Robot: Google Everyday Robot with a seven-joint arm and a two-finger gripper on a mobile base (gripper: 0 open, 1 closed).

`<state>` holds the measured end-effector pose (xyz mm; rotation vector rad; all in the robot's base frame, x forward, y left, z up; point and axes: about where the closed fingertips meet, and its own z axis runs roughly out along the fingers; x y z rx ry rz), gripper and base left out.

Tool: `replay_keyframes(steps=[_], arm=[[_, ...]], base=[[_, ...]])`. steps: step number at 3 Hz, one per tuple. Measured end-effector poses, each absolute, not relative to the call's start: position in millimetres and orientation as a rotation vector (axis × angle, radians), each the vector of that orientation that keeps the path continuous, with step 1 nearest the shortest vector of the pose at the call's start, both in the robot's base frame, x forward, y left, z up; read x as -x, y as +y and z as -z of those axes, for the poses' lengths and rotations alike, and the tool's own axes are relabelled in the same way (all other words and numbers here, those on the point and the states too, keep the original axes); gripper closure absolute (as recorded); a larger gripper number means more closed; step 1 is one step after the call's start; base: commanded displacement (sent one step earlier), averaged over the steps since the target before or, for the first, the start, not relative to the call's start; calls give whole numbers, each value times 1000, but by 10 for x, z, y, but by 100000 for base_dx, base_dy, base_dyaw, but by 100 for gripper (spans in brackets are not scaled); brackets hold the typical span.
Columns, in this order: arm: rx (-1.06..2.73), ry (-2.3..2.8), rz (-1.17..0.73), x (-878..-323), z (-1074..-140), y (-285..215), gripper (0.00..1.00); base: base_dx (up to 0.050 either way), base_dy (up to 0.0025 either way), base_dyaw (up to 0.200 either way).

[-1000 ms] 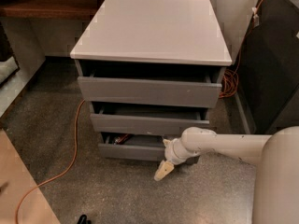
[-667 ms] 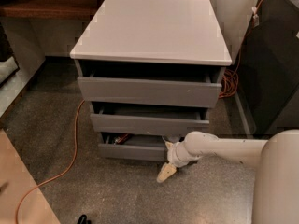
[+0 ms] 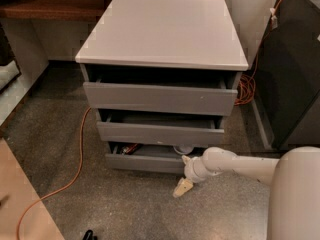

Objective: Pick blue plastic bottle from bottom drawer and place on counter

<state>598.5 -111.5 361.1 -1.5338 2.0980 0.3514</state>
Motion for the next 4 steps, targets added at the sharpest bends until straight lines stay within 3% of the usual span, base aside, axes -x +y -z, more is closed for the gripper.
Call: replay_keyframes(steps=[4], arm=[[1647, 2070, -291, -6469, -2888, -1372, 0]], base=[[0, 0, 0]])
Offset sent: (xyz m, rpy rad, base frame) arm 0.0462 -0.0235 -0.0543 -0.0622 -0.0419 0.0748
